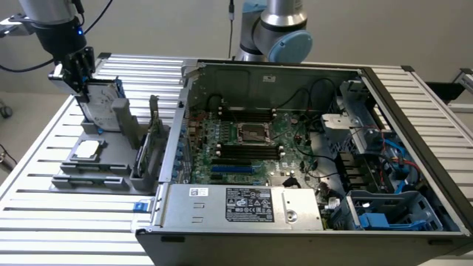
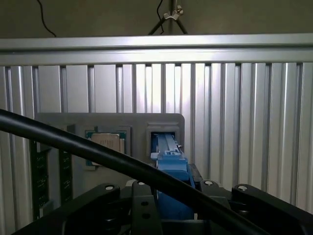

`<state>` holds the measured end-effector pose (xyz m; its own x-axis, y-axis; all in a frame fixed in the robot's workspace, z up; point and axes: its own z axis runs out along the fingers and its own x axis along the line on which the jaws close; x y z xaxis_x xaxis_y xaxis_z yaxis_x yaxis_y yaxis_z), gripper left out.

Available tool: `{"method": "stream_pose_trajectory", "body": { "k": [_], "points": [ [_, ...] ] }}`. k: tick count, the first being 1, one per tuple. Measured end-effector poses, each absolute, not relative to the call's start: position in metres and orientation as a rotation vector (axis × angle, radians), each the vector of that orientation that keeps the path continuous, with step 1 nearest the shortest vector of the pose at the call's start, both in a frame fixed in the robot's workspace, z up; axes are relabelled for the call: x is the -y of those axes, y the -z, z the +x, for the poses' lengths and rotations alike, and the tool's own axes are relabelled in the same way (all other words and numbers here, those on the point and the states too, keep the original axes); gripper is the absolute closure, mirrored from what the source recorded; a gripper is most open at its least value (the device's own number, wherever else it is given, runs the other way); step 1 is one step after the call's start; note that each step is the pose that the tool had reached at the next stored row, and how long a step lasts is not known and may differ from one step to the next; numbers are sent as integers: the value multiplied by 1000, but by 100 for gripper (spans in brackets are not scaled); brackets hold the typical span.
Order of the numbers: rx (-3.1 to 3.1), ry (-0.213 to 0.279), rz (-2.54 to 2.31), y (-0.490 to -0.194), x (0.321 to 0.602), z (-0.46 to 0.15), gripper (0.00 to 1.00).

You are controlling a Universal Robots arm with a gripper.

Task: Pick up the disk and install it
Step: 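Pick up the disk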

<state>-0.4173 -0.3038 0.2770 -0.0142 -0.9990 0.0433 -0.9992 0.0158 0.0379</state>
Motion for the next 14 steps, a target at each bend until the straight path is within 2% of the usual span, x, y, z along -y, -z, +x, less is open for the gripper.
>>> {"method": "stream_pose_trajectory", "body": {
  "k": [11, 13, 14],
  "points": [
    [2197, -5, 2164, -277, 305, -419, 61],
    [2197, -6, 2164, -277, 305, -419, 64],
    [2197, -6, 2164, -277, 305, -419, 68]
  ]
}}
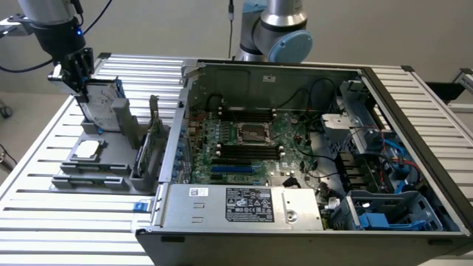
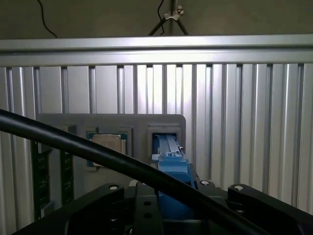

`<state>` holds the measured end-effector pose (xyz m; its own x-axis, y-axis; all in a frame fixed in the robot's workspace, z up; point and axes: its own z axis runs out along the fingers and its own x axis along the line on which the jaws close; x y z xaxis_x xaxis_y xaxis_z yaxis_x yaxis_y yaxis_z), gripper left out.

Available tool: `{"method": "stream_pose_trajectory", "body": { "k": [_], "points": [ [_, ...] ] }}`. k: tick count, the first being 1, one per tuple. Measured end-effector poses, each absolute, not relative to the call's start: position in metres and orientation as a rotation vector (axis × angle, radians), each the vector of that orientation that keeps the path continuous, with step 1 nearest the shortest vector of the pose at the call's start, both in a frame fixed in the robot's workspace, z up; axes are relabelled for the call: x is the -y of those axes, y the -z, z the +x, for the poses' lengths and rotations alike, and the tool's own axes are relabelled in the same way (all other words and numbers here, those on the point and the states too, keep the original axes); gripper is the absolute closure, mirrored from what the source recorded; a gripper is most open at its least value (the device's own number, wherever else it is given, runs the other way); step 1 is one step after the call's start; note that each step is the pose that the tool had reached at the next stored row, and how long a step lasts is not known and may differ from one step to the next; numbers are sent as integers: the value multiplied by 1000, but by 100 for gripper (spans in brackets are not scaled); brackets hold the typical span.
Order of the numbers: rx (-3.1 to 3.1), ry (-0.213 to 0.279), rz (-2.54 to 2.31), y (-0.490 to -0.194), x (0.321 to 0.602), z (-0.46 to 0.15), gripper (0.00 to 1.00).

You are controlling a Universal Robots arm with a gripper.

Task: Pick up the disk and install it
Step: 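Pick up the disk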

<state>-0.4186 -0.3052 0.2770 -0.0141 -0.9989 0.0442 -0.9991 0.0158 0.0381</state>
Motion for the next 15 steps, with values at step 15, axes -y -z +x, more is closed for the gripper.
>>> {"method": "stream_pose_trajectory", "body": {
  "k": [15],
  "points": [
    [2196, -6, 2164, -277, 309, -419, 68]
  ]
}}
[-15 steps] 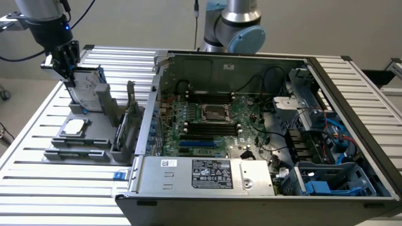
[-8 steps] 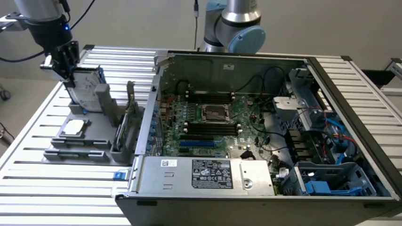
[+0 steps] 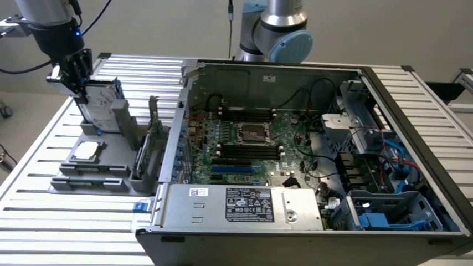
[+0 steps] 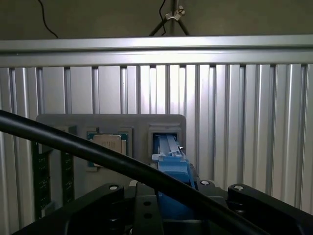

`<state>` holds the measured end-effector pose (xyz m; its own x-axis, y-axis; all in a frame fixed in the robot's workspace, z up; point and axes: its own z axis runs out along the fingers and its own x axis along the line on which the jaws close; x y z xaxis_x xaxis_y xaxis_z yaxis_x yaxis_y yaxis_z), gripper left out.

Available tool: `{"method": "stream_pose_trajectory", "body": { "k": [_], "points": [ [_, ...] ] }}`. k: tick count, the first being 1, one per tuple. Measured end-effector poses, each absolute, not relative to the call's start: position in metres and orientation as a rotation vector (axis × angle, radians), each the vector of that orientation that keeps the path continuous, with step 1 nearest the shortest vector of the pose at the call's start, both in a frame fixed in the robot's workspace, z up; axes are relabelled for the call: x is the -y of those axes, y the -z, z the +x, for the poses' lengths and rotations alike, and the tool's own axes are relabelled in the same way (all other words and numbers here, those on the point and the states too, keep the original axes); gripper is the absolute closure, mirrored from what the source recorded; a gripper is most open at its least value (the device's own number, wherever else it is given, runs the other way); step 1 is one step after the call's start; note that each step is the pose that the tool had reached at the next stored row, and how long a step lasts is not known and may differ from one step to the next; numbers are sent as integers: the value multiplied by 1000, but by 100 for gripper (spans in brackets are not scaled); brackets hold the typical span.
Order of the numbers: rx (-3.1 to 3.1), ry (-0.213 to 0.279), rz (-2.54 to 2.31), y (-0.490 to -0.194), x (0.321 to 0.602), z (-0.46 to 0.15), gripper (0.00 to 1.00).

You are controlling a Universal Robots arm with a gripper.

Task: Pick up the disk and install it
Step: 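Pick up the disk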

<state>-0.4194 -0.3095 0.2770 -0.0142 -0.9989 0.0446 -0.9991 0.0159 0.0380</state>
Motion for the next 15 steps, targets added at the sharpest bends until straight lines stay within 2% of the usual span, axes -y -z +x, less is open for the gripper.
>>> {"method": "stream_pose_trajectory", "body": {
  "k": [15],
  "points": [
    [2196, -7, 2164, -277, 310, -419, 68]
  ]
}}
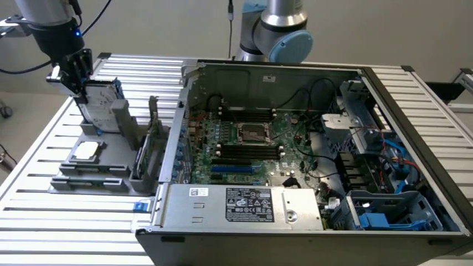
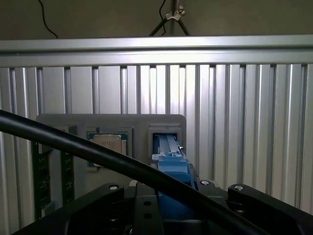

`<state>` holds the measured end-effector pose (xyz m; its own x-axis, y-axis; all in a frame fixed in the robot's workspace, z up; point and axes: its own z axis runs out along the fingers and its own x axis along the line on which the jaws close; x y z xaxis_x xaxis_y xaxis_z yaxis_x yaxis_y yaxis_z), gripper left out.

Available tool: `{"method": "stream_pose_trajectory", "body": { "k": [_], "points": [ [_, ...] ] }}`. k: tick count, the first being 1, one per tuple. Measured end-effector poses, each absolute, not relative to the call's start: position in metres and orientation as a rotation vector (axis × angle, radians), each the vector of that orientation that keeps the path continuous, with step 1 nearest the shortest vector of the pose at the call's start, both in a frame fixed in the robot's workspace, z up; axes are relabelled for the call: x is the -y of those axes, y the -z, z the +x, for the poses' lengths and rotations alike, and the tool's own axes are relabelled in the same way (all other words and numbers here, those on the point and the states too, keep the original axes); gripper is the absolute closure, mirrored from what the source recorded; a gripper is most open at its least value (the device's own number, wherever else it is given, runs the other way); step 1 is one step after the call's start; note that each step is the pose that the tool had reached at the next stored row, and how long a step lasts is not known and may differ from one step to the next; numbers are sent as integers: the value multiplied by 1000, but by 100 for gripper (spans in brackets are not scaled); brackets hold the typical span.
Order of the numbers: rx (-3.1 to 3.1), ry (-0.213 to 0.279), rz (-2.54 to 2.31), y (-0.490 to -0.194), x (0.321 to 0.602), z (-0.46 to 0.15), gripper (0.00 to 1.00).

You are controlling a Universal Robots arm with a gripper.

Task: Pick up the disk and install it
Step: 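Pick up the disk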

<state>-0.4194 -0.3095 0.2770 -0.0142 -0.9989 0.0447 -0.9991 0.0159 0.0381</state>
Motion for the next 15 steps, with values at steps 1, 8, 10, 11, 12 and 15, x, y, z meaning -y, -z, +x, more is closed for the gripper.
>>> {"method": "stream_pose_trajectory", "body": {
  "k": [1, 8, 10, 11, 12, 15],
  "points": [
    [2197, -7, 2164, -277, 310, -419, 68],
    [2196, -6, 2164, -287, 309, -419, 68],
    [2196, -6, 2164, -292, 310, -419, 68],
    [2196, -7, 2163, -294, 309, -419, 68],
    [2196, -7, 2164, -297, 309, -419, 68],
    [2197, -7, 2164, -308, 309, -419, 68]
  ]
}}
